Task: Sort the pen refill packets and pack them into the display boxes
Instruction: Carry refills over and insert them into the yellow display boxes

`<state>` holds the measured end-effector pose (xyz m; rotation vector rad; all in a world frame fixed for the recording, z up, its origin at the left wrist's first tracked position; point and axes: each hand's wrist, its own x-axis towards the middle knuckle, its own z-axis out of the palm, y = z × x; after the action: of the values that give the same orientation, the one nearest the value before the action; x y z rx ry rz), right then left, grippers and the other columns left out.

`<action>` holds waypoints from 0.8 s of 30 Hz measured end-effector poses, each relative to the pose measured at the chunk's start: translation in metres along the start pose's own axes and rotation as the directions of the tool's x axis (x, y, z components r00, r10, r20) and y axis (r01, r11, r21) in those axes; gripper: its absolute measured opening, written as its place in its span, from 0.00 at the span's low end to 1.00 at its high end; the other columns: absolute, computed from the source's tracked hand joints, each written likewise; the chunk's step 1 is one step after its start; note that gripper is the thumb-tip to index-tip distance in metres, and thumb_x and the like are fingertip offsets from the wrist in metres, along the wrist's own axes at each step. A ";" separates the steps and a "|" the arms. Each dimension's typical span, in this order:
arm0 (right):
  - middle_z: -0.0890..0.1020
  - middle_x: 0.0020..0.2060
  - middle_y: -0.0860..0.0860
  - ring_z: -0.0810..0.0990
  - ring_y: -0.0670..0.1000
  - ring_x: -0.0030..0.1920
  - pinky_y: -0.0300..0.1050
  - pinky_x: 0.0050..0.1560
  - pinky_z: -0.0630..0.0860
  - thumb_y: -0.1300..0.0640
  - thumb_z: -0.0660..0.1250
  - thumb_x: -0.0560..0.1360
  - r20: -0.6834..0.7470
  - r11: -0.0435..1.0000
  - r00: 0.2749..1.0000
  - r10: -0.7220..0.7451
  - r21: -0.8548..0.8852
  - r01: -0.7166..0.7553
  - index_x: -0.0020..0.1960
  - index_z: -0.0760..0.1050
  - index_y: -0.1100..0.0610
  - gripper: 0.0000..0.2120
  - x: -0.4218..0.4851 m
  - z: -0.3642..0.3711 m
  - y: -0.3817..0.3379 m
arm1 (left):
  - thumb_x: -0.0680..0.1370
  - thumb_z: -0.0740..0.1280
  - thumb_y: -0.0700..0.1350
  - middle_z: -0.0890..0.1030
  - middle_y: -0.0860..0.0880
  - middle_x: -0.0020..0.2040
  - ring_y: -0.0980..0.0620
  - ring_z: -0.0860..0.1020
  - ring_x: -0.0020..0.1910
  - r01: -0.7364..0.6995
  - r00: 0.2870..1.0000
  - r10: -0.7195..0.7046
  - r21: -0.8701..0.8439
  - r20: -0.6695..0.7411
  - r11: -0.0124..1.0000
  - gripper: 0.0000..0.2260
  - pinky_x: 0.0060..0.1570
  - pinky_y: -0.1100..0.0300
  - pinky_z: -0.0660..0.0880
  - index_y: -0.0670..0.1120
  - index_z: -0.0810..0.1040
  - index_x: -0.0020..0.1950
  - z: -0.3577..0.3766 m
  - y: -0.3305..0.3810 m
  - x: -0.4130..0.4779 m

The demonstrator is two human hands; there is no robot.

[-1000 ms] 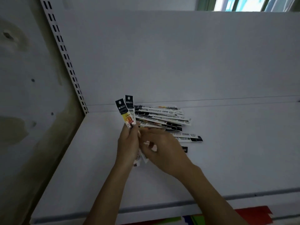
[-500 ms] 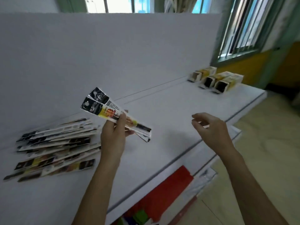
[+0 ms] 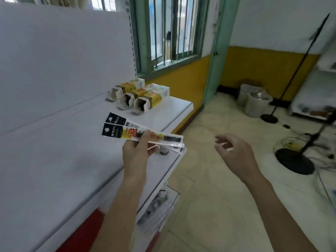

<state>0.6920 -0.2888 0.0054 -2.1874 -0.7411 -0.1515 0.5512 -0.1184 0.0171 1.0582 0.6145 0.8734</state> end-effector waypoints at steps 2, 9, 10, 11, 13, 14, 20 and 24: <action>0.81 0.44 0.47 0.78 0.44 0.40 0.33 0.40 0.69 0.61 0.67 0.73 -0.011 1.000 1.000 0.005 -0.007 -0.005 0.55 0.78 0.56 0.11 0.021 -0.003 0.017 | 0.77 0.64 0.41 0.82 0.49 0.36 0.56 0.81 0.34 0.009 1.000 -0.010 0.031 0.022 0.999 0.06 0.32 0.67 0.76 0.43 0.77 0.41 0.028 -0.012 0.017; 0.81 0.44 0.47 0.78 0.43 0.41 0.30 0.40 0.70 0.58 0.66 0.74 0.013 0.998 0.998 -0.062 0.010 0.062 0.55 0.78 0.55 0.11 0.143 0.027 0.050 | 0.77 0.66 0.39 0.83 0.52 0.43 0.57 0.82 0.42 -0.078 0.997 0.078 -0.018 -0.022 0.997 0.04 0.38 0.67 0.77 0.45 0.78 0.50 0.097 -0.026 0.110; 0.81 0.45 0.48 0.78 0.45 0.42 0.33 0.41 0.70 0.58 0.66 0.74 0.017 0.996 0.996 -0.089 0.017 0.089 0.56 0.78 0.55 0.11 0.167 0.033 0.049 | 0.76 0.66 0.39 0.82 0.53 0.45 0.57 0.82 0.43 -0.113 0.993 0.111 -0.042 -0.035 0.993 0.06 0.39 0.66 0.78 0.47 0.77 0.51 0.105 -0.023 0.127; 0.82 0.45 0.48 0.78 0.45 0.43 0.34 0.42 0.71 0.58 0.66 0.74 0.027 0.993 0.992 -0.120 0.023 0.119 0.56 0.78 0.56 0.11 0.190 0.039 0.047 | 0.76 0.66 0.39 0.82 0.54 0.45 0.58 0.82 0.42 -0.145 0.988 0.142 -0.051 -0.056 0.988 0.06 0.39 0.65 0.78 0.49 0.77 0.51 0.112 -0.019 0.143; 0.81 0.46 0.48 0.77 0.45 0.43 0.33 0.41 0.70 0.57 0.66 0.74 0.069 0.982 0.980 -0.188 0.039 0.186 0.57 0.77 0.56 0.12 0.232 0.049 0.038 | 0.76 0.66 0.38 0.82 0.53 0.44 0.58 0.82 0.40 -0.194 0.973 0.189 -0.032 -0.131 0.980 0.05 0.37 0.66 0.78 0.49 0.77 0.47 0.122 -0.007 0.173; 0.80 0.47 0.48 0.77 0.46 0.43 0.32 0.41 0.70 0.57 0.66 0.74 0.084 0.973 0.970 -0.227 0.060 0.222 0.58 0.77 0.56 0.12 0.252 0.055 0.032 | 0.76 0.66 0.38 0.82 0.51 0.44 0.57 0.81 0.40 -0.216 0.963 0.212 -0.008 -0.169 0.976 0.04 0.36 0.66 0.77 0.47 0.77 0.46 0.126 -0.002 0.186; 0.77 0.47 0.45 0.75 0.42 0.44 0.24 0.38 0.68 0.56 0.66 0.75 0.159 0.893 0.885 -0.437 0.193 0.406 0.59 0.75 0.55 0.13 0.347 0.096 0.002 | 0.75 0.68 0.43 0.82 0.49 0.42 0.59 0.80 0.33 -0.294 0.857 0.319 0.123 -0.406 0.948 0.03 0.34 0.68 0.75 0.46 0.77 0.42 0.133 0.015 0.237; 0.80 0.48 0.47 0.77 0.43 0.44 0.37 0.45 0.77 0.56 0.68 0.73 0.281 0.778 0.730 -0.623 0.319 0.541 0.56 0.77 0.55 0.12 0.389 0.140 -0.015 | 0.75 0.68 0.46 0.83 0.44 0.50 0.57 0.80 0.38 -0.352 0.697 0.410 0.218 -0.588 0.910 0.11 0.36 0.66 0.75 0.40 0.78 0.53 0.113 0.011 0.250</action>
<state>0.9843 -0.0005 0.0532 -1.7155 -1.5905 0.0342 0.7694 0.0412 0.0644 0.9812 1.0150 1.6183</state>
